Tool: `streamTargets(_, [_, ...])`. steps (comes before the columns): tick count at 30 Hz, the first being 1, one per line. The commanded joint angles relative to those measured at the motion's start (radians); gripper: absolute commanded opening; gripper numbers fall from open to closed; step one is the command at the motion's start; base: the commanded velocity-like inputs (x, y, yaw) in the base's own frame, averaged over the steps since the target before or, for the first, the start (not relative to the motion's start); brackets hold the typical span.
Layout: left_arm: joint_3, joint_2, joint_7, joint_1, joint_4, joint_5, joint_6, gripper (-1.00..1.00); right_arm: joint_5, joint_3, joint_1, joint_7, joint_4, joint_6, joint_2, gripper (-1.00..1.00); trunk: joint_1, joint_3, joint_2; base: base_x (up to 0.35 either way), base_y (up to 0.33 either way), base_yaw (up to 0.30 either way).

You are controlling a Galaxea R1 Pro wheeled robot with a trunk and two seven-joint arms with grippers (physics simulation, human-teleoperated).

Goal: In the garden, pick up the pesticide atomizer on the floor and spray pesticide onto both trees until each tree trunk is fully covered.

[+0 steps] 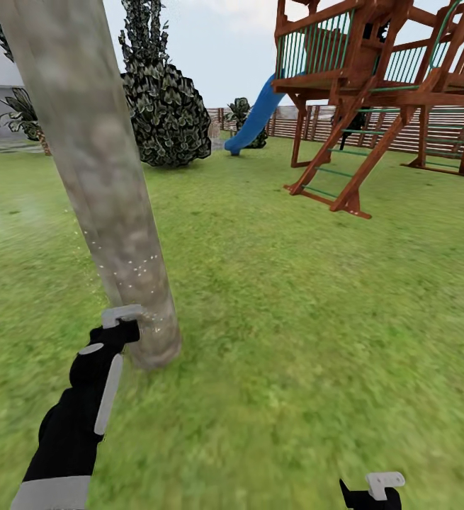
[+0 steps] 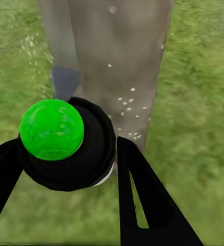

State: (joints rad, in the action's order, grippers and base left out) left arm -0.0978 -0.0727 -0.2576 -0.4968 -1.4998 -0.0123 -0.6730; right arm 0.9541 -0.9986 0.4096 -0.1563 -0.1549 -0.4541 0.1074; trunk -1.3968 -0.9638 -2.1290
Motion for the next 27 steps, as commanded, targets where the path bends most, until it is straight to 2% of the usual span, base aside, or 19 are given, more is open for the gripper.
streamTargets(1, [-0.006,0.001,0.001,0.000,-0.007,-0.003,-0.008,-1.00,0.000,0.000,0.000,0.000,0.000,0.000,0.000,1.00,0.000,0.000,0.000,0.000,0.000,0.000])
streamTargets(4, [0.005,-0.012,0.001,-0.002,-0.017,-0.005,-0.020,-1.00,0.000,0.000,0.000,0.001,0.000,0.000,0.000,1.00,0.000,0.000,0.000,0.000,0.000,0.000])
streamTargets(6, [0.053,-0.017,0.000,-0.005,-0.018,-0.005,-0.038,-1.00,0.000,0.000,0.000,0.000,0.000,0.000,0.000,1.00,0.000,0.000,0.000,0.000,0.000,0.000])
streamTargets(8, [0.072,-0.026,0.000,-0.020,-0.029,-0.005,-0.047,-1.00,0.000,0.000,0.000,0.000,0.000,0.000,0.000,1.00,0.000,0.000,0.000,0.000,0.000,0.000])
streamTargets(13, [0.063,-0.019,0.000,-0.045,-0.036,-0.004,-0.079,-1.00,0.000,0.000,0.000,0.001,0.000,0.000,0.000,1.00,0.000,0.000,0.000,0.000,0.000,0.000])
streamTargets(20, [0.077,-0.029,-0.003,-0.079,-0.040,0.005,-0.106,-1.00,-0.001,0.000,0.000,0.000,0.000,0.000,0.000,1.00,0.000,0.000,0.000,0.000,0.000,0.000])
streamTargets(21, [0.082,-0.030,-0.003,-0.086,-0.040,0.005,-0.126,-1.00,-0.001,0.000,0.000,0.000,0.000,0.000,0.000,1.00,0.000,0.000,0.000,0.000,0.000,0.000])
streamTargets(23, [0.117,-0.030,-0.005,-0.111,-0.040,0.007,-0.153,-1.00,-0.001,0.000,0.000,0.000,0.000,0.000,0.000,1.00,0.000,0.000,0.000,0.000,0.000,0.000])
streamTargets(27, [0.125,-0.028,-0.007,-0.121,-0.041,0.008,-0.160,-1.00,-0.001,0.000,0.000,0.000,0.000,0.000,0.000,1.00,0.000,0.000,0.000,-0.144,0.040,0.000])
